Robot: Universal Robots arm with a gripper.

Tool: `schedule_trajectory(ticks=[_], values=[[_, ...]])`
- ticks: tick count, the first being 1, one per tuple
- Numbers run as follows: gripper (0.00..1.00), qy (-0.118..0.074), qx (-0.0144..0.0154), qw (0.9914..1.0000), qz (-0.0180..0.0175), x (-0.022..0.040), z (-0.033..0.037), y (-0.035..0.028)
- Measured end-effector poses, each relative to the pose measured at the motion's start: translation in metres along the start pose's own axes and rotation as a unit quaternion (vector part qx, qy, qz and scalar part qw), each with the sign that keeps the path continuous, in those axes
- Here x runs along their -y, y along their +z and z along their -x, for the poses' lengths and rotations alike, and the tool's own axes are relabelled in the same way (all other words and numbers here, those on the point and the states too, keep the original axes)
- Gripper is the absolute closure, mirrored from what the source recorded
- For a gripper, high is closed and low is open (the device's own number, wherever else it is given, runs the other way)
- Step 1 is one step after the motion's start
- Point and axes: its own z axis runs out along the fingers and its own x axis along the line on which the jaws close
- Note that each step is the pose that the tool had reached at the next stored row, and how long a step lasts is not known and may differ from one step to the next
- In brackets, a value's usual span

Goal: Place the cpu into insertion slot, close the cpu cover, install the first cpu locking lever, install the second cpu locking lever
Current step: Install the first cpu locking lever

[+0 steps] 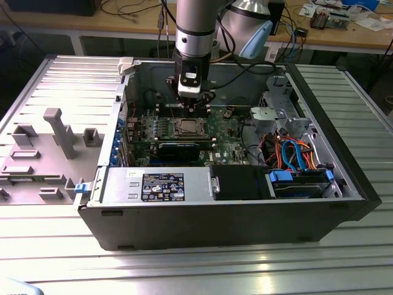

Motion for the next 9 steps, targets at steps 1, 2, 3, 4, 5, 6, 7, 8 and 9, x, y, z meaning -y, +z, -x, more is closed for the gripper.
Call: schedule_trajectory(ticks=[1, 2, 3, 4, 5, 6, 7, 8, 9], values=[[0.89, 0.0, 0.0, 1.0, 0.0, 0.0, 0.0, 0.0], [0.89, 0.0, 0.0, 1.0, 0.0, 0.0, 0.0, 0.0], [0.89, -0.001, 0.0, 1.0, 0.0, 0.0, 0.0, 0.0], [0.89, -0.001, 0.0, 1.0, 0.0, 0.0, 0.0, 0.0], [0.89, -0.001, 0.0, 1.0, 0.0, 0.0, 0.0, 0.0], [0.89, -0.001, 0.0, 1.0, 0.0, 0.0, 0.0, 0.0], [0.89, -0.001, 0.0, 1.0, 0.0, 0.0, 0.0, 0.0], [0.89, -0.001, 0.0, 1.0, 0.0, 0.0, 0.0, 0.0], [0.89, -0.002, 0.0001, 1.0, 0.0, 0.0, 0.0, 0.0]])
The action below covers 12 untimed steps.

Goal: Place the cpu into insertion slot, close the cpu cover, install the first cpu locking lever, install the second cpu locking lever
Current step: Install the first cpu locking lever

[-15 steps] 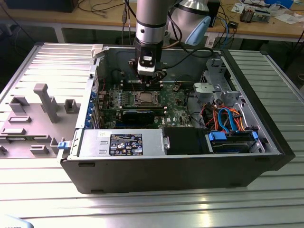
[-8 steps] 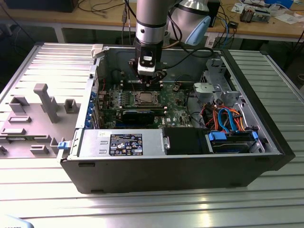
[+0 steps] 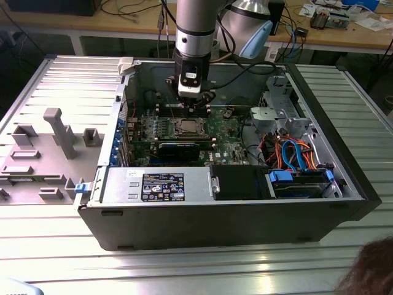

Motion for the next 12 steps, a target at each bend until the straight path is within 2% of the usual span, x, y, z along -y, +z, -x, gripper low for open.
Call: schedule_trajectory(ticks=[12], values=[[0.89, -0.003, 0.0001, 0.99999, 0.0, 0.0, 0.0, 0.0]])
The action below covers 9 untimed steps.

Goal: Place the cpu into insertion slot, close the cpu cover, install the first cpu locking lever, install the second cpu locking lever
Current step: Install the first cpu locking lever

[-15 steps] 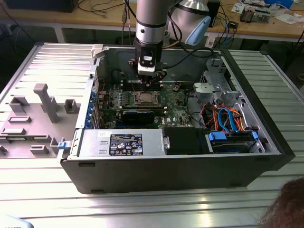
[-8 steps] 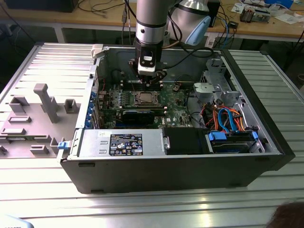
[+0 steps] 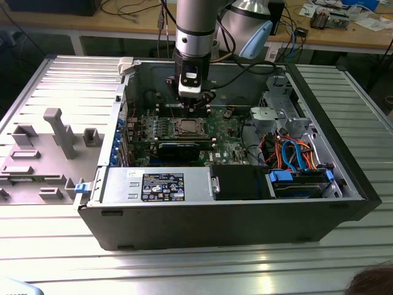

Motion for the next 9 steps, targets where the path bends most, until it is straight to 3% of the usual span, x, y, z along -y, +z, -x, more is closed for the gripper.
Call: schedule_trajectory(ticks=[9], values=[[0.89, -0.005, 0.0002, 0.99999, 0.0, 0.0, 0.0, 0.0]])
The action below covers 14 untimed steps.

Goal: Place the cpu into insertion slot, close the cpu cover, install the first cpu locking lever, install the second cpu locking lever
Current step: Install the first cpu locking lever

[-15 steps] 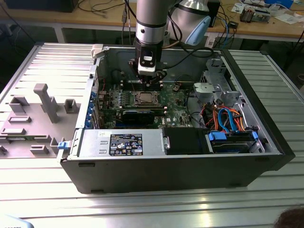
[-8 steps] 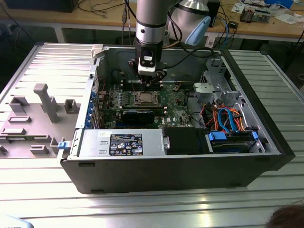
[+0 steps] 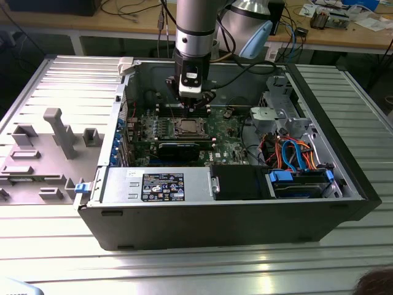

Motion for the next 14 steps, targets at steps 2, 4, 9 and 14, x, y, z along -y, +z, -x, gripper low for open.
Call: schedule_trajectory(ticks=[2, 4, 9, 14], values=[[0.89, -0.001, 0.0, 1.0, 0.0, 0.0, 0.0, 0.0], [0.89, -0.002, 0.0, 1.0, 0.0, 0.0, 0.0, 0.0], [0.89, -0.005, 0.0001, 0.99999, 0.0, 0.0, 0.0, 0.0], [0.89, -0.008, 0.0002, 0.99997, 0.0, 0.0, 0.0, 0.0]])
